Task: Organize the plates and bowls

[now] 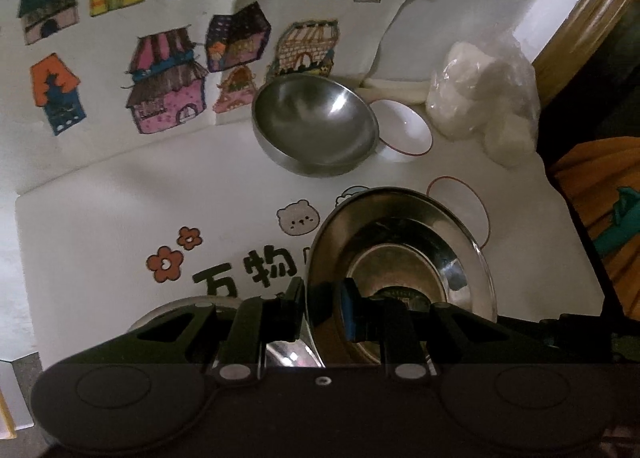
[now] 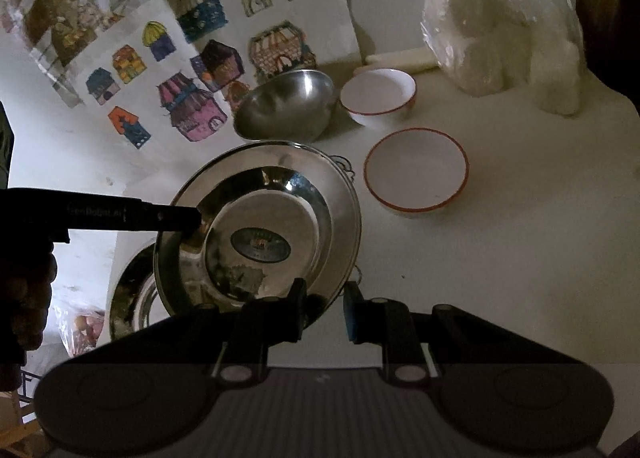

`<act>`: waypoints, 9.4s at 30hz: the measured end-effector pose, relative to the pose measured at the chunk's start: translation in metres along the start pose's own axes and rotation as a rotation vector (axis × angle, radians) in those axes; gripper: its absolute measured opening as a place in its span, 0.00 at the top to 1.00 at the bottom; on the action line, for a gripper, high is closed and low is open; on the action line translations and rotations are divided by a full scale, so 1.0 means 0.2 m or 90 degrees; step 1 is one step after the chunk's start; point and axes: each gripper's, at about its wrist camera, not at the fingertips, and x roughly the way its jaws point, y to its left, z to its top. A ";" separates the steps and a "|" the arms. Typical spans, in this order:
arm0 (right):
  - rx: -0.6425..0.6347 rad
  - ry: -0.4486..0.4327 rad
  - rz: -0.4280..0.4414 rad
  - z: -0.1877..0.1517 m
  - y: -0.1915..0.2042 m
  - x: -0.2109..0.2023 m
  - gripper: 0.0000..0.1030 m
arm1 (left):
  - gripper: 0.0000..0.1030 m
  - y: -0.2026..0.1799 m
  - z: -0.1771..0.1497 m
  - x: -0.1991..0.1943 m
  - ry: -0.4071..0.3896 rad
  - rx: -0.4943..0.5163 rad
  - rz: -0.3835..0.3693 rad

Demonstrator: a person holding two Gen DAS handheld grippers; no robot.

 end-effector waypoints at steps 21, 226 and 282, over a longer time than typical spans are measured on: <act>-0.113 0.025 0.058 -0.01 0.42 0.06 0.78 | 0.80 0.35 -0.27 -0.30 -0.035 -0.116 0.061; -0.082 0.111 0.032 -0.12 -0.24 -0.17 0.50 | 0.42 -0.44 -0.42 -0.07 0.033 -0.164 0.123; -0.168 0.009 0.051 0.46 -0.83 -0.09 0.01 | 0.01 -0.69 0.18 0.35 -0.018 -0.287 0.246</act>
